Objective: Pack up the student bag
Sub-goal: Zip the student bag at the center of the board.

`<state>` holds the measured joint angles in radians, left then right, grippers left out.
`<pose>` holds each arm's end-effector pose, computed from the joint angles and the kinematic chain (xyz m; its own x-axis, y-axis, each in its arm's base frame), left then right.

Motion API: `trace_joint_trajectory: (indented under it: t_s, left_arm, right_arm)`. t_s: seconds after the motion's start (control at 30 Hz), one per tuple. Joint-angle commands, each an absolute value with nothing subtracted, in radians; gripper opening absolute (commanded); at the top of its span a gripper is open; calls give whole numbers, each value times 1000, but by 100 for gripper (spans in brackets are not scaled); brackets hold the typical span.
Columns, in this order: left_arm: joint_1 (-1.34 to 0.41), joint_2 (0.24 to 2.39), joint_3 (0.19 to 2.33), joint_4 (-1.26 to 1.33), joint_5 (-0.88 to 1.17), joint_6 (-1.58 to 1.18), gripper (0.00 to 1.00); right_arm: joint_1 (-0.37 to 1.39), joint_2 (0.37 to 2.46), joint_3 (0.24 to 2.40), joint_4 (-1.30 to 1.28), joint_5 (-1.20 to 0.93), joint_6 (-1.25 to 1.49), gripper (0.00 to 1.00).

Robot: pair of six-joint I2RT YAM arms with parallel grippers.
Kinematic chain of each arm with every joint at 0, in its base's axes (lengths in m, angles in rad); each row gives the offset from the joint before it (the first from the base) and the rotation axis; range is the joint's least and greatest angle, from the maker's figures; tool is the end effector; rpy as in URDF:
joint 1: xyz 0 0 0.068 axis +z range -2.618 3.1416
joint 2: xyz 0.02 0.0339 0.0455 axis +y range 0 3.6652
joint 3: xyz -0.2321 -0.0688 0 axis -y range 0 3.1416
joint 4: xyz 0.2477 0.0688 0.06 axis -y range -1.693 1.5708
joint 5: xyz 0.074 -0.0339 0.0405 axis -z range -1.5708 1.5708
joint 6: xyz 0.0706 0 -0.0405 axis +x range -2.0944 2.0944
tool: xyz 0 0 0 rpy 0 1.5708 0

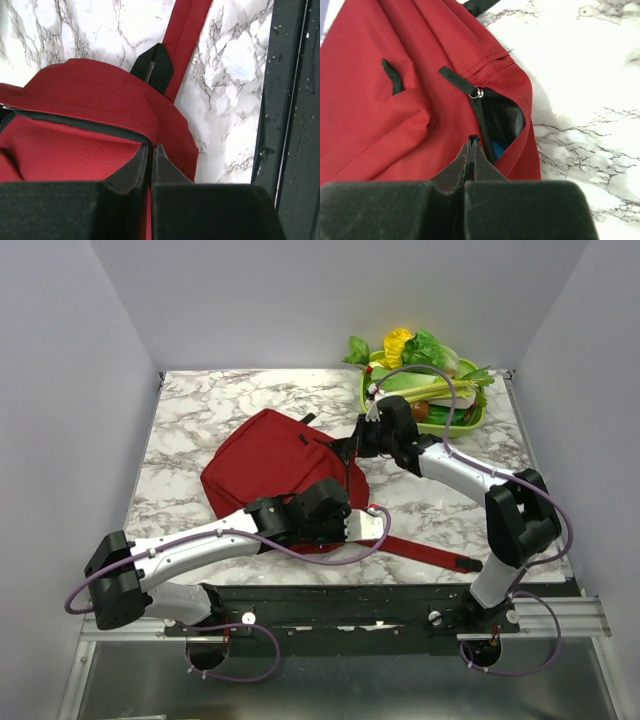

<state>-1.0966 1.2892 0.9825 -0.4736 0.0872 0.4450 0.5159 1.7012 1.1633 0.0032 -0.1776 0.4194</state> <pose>0.1371 -0.2807 0.2173 0.1037 0.7370 -0.6679 0.9638 0.0915 0.2506 0.3567 0.2166 0.1951 -0.6564 0.0885 -0.7492 -0.3837 0.8158 0.4326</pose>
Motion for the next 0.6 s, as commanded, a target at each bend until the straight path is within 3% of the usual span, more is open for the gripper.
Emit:
trace_joint_trajectory:
  t_s: [0.0, 0.17, 0.27, 0.37, 0.4, 0.5, 0.57]
  left_arm:
    - [-1161, 1209, 951, -601, 256, 498, 0]
    - [-1167, 1189, 950, -644, 281, 529, 0]
    - [-1166, 1183, 933, -608, 218, 506, 2]
    - [-1161, 1181, 890, -484, 51, 422, 20]
    - [-1160, 1184, 876, -416, -81, 385, 34]
    - [-1125, 1206, 909, -338, -228, 220, 60]
    - [-1071, 1242, 951, -344, -252, 86, 67]
  right_arm:
    - [500, 1787, 1304, 14, -109, 361, 1]
    - [500, 1850, 1391, -44, -127, 357, 1]
    - [502, 1793, 1326, -19, -156, 373, 1]
    - [500, 1695, 1198, 44, -182, 411, 1]
    - [500, 1672, 1168, 58, -205, 431, 1]
    - [503, 1582, 1050, 115, -236, 472, 1]
    - [502, 1542, 985, 149, -244, 488, 1]
